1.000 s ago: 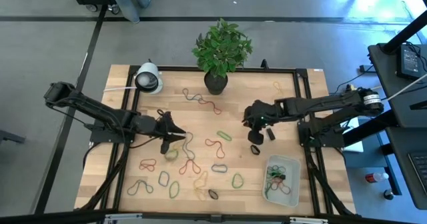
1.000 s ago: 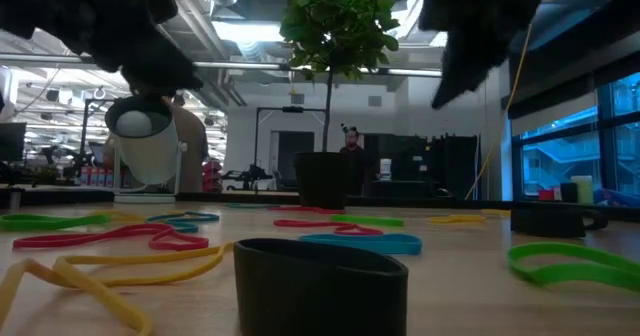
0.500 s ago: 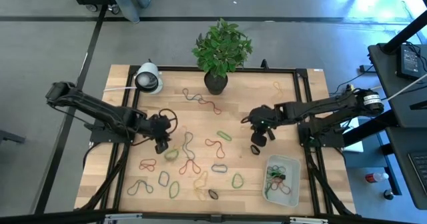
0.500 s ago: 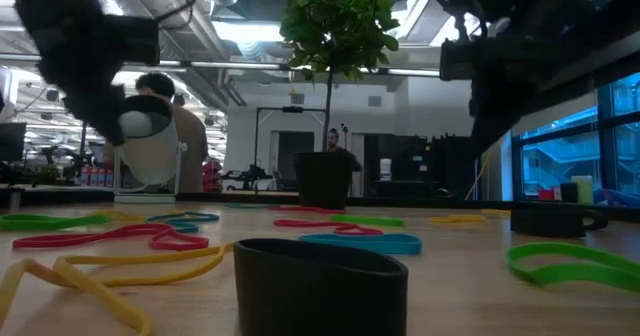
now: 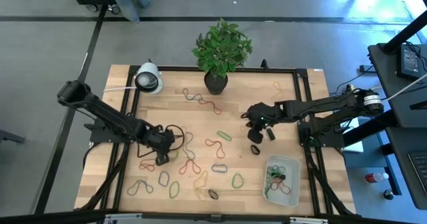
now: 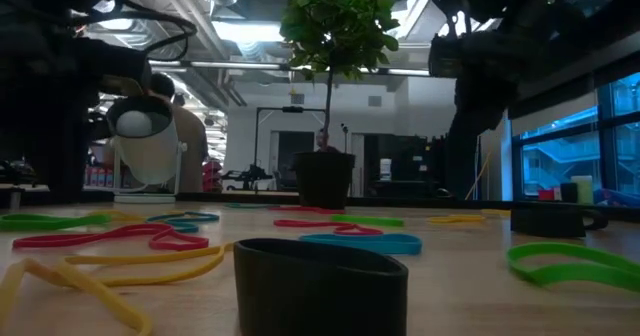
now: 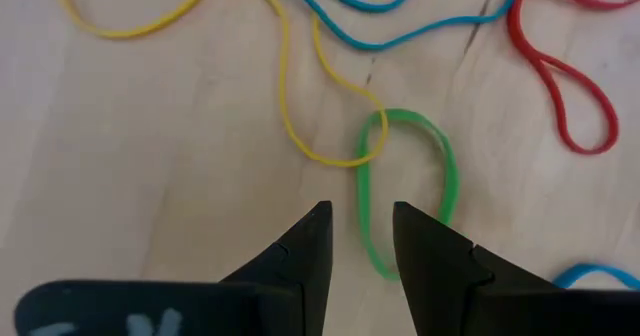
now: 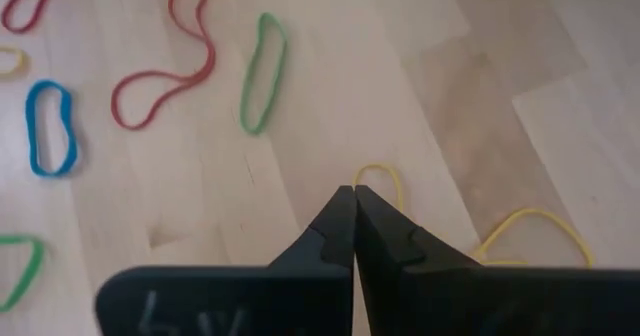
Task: Pick and place rubber bands into bin
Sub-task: Put the green rubber band into the gray bin
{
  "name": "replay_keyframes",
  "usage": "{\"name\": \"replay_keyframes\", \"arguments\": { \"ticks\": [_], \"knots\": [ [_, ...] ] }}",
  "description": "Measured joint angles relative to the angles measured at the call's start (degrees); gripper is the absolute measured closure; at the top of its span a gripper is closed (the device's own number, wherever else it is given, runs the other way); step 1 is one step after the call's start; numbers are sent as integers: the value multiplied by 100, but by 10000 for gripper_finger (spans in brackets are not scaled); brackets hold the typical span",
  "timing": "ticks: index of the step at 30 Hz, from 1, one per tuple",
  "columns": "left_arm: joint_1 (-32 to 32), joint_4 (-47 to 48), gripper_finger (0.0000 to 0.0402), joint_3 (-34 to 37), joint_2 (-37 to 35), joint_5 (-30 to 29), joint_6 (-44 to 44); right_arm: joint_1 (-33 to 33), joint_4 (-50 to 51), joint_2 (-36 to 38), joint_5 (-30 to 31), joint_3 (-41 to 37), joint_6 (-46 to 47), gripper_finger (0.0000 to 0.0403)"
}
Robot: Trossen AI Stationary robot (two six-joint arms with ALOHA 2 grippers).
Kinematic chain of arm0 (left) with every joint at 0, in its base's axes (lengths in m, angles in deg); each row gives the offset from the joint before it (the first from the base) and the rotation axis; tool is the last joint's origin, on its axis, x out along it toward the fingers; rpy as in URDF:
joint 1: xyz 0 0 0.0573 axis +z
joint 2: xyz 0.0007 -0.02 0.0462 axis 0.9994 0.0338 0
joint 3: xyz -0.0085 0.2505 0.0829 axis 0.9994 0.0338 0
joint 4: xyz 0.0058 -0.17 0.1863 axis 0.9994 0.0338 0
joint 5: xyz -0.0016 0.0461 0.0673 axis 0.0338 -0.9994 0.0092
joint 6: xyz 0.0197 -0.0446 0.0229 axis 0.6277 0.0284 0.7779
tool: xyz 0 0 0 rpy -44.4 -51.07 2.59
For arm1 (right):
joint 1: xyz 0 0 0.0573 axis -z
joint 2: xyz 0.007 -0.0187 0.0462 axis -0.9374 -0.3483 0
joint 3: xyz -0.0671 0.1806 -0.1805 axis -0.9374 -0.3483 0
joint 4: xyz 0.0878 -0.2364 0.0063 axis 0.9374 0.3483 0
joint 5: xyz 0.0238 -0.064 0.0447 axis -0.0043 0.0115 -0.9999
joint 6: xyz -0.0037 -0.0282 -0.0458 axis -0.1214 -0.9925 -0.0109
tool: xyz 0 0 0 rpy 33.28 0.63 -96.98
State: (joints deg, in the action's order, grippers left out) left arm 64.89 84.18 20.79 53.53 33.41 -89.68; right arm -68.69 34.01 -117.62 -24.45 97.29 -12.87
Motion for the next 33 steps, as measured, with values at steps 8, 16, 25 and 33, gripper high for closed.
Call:
{"name": "replay_keyframes", "arguments": {
  "ticks": [8,16,25,33],
  "knots": [
    [-225,-240,300,0,503,-81,-4,5,-236,0,-1,0,-4,396],
    [-477,-289,313,-43,946,-284,-80,5,-358,0,-1,0,10,396],
    [-683,2,399,-257,1039,-505,-276,5,-381,0,-1,0,0,396],
    [-683,1317,400,-1009,1059,-252,-271,2,-376,0,-3,0,-163,396]
  ]
}}
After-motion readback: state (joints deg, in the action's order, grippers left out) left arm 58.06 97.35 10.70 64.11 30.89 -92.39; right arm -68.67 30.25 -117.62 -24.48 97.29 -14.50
